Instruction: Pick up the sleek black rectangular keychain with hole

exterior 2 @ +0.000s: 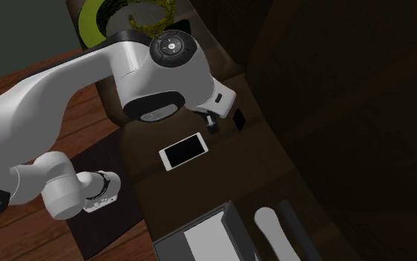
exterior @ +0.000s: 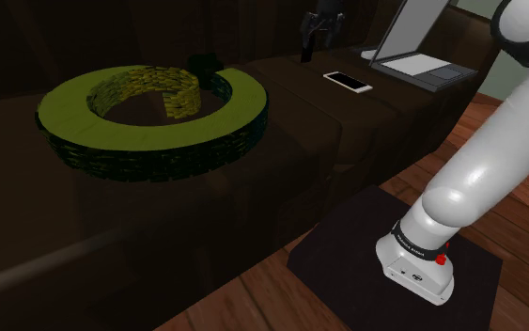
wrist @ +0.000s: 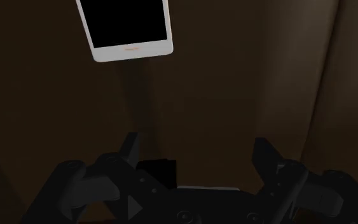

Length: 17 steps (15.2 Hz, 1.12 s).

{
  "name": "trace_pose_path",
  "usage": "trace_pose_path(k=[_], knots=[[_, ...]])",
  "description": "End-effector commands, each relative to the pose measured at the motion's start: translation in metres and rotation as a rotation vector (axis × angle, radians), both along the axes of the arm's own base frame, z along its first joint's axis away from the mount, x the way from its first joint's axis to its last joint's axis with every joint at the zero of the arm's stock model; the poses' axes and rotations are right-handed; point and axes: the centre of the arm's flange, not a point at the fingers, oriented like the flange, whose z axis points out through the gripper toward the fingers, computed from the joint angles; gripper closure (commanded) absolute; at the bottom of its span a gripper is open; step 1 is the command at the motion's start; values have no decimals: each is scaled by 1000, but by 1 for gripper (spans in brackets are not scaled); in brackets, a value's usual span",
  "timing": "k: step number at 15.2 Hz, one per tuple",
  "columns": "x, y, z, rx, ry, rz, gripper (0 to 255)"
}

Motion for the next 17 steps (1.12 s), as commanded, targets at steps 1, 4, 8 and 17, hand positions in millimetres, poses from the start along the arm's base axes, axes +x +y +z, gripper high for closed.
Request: trace_pose_path(k=[1, 4, 8, 17], knots=[[16, -14, 8, -2, -18, -22, 0], [41, -35, 21, -4, -43, -53, 0], [68, -61, 37, -7, -70, -89, 0], [68, -61, -3, -7, -70, -89, 0]])
